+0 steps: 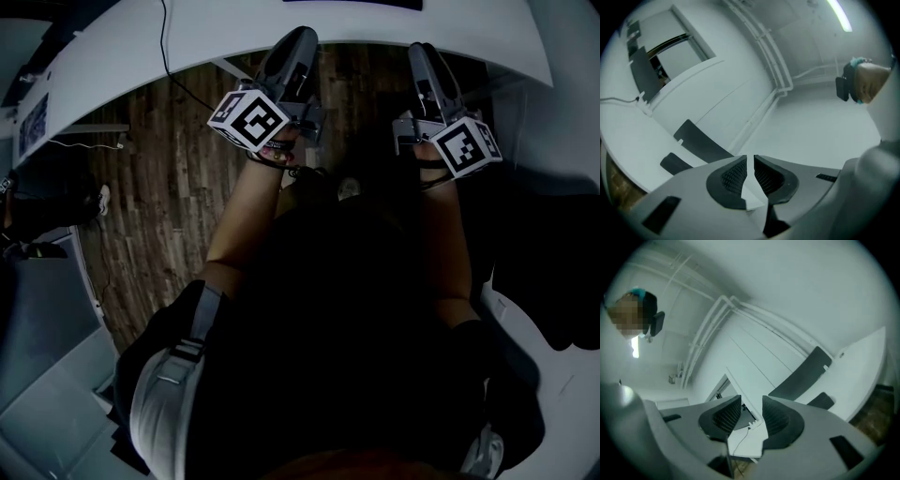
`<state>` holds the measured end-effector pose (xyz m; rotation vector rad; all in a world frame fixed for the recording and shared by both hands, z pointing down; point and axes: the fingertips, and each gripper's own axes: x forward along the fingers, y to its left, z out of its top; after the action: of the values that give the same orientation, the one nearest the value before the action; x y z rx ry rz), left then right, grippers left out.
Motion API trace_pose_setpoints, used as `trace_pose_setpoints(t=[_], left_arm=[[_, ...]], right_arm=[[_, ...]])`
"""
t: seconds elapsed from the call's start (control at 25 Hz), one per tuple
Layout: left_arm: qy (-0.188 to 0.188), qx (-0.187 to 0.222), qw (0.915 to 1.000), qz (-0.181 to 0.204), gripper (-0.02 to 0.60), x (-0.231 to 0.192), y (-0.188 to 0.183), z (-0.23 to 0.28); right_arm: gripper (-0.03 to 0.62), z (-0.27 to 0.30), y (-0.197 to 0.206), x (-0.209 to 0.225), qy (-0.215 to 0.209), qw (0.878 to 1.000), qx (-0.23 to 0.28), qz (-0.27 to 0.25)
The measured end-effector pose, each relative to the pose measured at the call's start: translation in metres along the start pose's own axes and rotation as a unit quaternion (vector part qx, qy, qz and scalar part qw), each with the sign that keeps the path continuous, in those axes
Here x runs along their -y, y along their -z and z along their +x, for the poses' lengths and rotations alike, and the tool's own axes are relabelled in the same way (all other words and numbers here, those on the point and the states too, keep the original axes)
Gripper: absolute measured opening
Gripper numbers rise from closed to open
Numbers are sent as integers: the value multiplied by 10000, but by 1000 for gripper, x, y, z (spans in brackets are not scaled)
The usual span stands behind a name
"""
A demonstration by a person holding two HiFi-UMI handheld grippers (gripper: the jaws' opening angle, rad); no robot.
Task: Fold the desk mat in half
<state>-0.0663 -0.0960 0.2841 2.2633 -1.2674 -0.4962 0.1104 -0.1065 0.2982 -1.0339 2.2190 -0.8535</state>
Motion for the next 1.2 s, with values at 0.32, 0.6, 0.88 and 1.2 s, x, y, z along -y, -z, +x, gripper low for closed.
trace_pose_setpoints(t=[0.32, 0.6, 0.88, 1.2], left_arm=[[426, -276, 9810, 1871, 55, 54, -32, -5], [689, -538, 9374, 3371, 58, 102, -38, -13], [653, -452, 8792, 4699, 72, 140, -49, -19], [618, -670, 8231, 5606, 74, 151, -46, -22]], right_arm=[[141, 2, -9, -58, -277, 9824, -390, -1807], [141, -5, -14, -98, -370, 9446, -592, -3206], [143, -11, -21, -137, -644, 8935, -662, -4395], [143, -14, -13, -159, -916, 8364, -787, -5347]])
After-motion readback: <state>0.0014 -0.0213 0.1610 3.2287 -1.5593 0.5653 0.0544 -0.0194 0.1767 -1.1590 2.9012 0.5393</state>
